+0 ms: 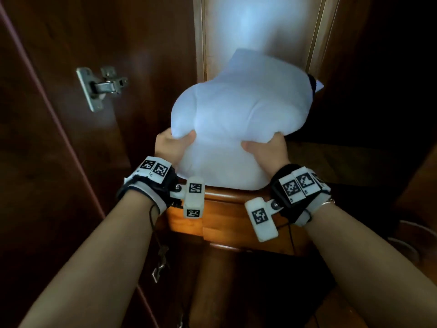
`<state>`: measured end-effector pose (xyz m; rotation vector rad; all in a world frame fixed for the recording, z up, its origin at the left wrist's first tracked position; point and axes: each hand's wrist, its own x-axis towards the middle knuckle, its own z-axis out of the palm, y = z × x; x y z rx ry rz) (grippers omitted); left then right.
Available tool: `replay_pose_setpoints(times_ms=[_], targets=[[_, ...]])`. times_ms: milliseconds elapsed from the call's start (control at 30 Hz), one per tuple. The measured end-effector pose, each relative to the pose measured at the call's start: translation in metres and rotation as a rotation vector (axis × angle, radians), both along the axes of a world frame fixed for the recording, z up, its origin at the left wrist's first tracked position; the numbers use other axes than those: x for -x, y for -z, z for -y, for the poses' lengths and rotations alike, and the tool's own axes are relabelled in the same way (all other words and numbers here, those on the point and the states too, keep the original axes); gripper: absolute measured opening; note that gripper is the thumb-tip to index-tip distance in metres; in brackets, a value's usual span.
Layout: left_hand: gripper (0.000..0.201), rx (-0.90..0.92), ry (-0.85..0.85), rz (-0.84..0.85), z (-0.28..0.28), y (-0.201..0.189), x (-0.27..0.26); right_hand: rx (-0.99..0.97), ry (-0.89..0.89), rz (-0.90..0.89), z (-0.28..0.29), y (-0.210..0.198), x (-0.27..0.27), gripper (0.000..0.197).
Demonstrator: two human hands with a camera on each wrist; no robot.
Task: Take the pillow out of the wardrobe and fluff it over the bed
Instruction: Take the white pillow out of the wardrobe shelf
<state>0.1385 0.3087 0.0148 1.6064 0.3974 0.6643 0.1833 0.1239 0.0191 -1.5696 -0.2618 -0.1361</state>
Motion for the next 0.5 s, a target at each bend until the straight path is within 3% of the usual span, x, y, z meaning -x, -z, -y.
replay_pose_setpoints(times_ms=[167, 333, 500], targets=[[0.007, -0.050, -0.087, 0.074, 0.050, -0.007, 0.094, 0.026, -0.046, 0.118, 0.046, -0.007, 0.086, 0.036], [0.010, -0.010, -0.142, 0.100, 0.120, 0.006, 0.196, 0.049, -0.133, 0.176, 0.109, 0.004, 0.164, 0.012], [0.011, 0.045, -0.192, 0.122, 0.168, -0.005, 0.277, 0.128, -0.111, 0.369, 0.151, -0.010, 0.235, 0.033]])
